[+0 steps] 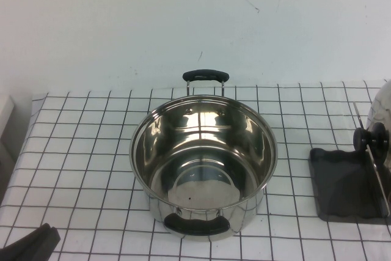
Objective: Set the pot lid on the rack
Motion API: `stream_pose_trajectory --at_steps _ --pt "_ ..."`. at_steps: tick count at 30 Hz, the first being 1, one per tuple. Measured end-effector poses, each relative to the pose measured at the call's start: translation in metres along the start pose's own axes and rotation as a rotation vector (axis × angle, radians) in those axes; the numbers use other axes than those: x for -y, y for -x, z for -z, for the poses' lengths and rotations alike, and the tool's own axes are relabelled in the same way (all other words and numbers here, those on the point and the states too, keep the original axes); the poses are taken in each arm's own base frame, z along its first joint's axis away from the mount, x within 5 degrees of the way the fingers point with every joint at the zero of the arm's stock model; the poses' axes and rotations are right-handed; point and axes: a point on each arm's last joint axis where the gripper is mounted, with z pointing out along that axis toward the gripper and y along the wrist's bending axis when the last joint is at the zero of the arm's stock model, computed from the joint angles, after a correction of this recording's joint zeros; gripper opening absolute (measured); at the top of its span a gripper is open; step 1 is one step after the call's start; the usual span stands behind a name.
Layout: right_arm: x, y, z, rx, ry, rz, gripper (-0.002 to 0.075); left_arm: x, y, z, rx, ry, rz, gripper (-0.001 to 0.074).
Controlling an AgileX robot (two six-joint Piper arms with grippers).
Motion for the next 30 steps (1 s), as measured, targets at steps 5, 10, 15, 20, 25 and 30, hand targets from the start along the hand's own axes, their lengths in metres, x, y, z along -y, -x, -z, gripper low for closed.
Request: stream_pose_trajectory --at_steps 5,10,15,20,25,30 --pt "0.0 -0.0002 0.0 -0.002 0.001 -0.04 -0.0002 0.0 0.0 0.0 0.0 0.0 0.0 -0.0002" --pt "0.0 -0.0005 0.0 -0.006 0.001 -0.045 -0.0002 0.0 0.0 0.0 0.0 0.0 0.0 -0.0002" --pt "0.0 -0.0005 0.0 -0.006 0.001 -0.045 -0.0002 0.0 -0.0001 0.0 -0.002 0.0 -0.003 -0.0002" --pt "0.0 -0.0005 0.0 -0.006 0.001 -0.045 -0.0002 0.0 -0.0001 0.0 -0.002 0.0 -0.002 -0.0002" --pt "0.0 -0.0005 0.0 -0.006 0.001 -0.045 -0.0002 0.0 -0.0001 0.0 -0.002 0.0 -0.002 -0.0002" --pt "0.0 -0.0005 0.0 -0.006 0.001 -0.045 -0.0002 0.0 -0.0001 0.0 -0.002 0.0 -0.002 -0.0002"
